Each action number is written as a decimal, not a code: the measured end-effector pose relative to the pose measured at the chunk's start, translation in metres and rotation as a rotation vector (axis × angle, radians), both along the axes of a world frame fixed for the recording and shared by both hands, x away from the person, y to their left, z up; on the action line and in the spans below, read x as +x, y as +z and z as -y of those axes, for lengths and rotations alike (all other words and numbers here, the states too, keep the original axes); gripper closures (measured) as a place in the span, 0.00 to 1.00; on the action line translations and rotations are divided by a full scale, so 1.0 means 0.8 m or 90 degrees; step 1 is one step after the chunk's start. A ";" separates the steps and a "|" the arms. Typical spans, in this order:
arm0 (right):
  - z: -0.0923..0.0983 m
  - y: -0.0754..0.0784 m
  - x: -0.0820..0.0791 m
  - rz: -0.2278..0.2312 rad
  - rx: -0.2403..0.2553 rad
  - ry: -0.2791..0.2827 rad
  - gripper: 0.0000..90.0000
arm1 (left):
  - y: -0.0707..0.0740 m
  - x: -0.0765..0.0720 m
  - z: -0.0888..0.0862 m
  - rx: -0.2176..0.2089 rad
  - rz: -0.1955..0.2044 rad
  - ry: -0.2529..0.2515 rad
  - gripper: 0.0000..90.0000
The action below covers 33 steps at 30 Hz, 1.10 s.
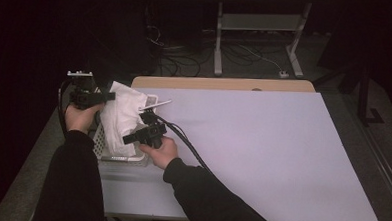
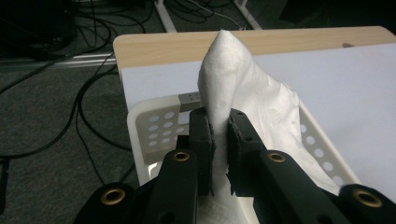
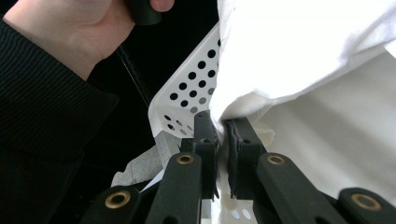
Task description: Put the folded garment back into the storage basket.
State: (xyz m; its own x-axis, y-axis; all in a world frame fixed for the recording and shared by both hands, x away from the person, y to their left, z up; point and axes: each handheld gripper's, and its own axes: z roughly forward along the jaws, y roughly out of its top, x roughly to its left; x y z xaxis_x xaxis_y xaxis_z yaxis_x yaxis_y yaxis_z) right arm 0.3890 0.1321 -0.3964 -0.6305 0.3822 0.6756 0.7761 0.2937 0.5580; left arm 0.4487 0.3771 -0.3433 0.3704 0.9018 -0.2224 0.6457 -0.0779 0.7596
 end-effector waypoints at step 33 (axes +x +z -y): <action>0.020 0.034 -0.007 0.046 -0.094 0.025 0.43 | -0.014 -0.015 0.033 0.065 0.008 0.046 0.47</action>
